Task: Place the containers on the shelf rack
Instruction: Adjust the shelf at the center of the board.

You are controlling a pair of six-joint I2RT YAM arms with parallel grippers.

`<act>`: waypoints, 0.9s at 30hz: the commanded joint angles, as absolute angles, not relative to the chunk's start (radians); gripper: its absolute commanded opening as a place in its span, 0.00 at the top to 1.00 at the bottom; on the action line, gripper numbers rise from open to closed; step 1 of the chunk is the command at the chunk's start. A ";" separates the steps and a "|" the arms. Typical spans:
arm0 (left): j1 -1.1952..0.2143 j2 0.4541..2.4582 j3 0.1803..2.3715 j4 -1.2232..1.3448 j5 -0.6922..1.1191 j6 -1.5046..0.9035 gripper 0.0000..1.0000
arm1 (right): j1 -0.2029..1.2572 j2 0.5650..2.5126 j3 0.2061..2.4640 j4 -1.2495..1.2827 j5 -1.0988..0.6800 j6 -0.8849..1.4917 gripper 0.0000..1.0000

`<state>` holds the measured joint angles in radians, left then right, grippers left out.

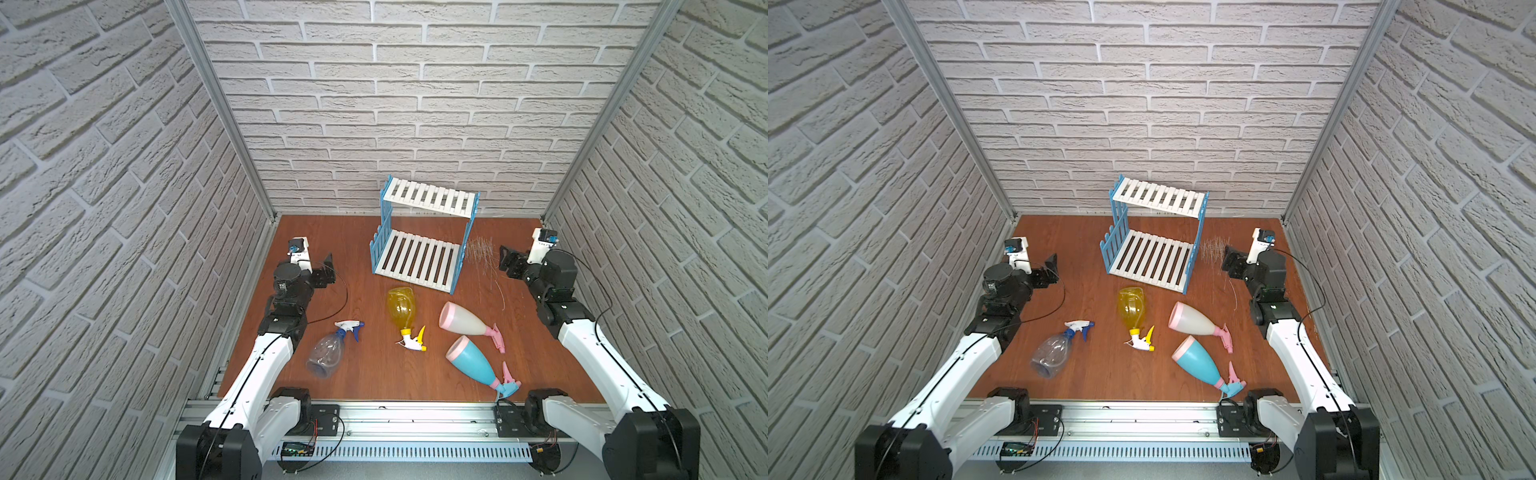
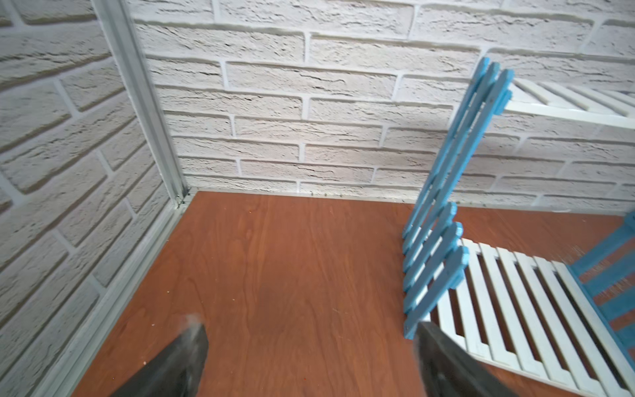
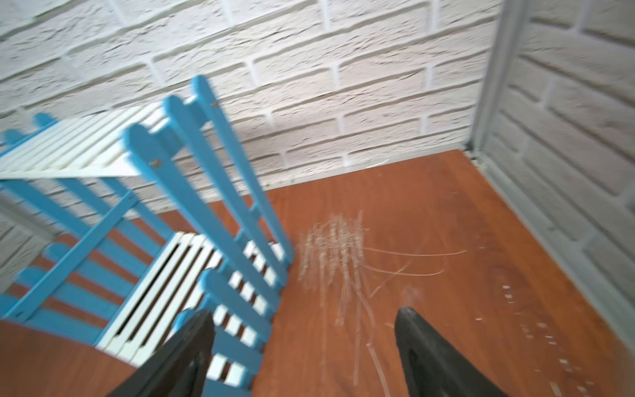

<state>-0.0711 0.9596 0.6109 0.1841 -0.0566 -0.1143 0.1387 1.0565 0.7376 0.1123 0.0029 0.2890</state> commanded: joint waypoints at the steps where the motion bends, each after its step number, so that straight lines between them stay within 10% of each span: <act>1: -0.118 0.969 0.642 0.083 -0.076 -0.122 0.02 | 0.253 1.049 0.752 0.008 0.093 0.348 0.12; 15: -0.196 1.069 0.692 0.077 -0.147 -0.137 0.02 | 0.488 1.352 0.903 0.072 0.248 0.355 0.11; 27: -0.209 1.035 0.699 0.027 -0.188 -0.135 0.02 | 0.525 1.536 1.004 0.006 0.384 0.309 0.49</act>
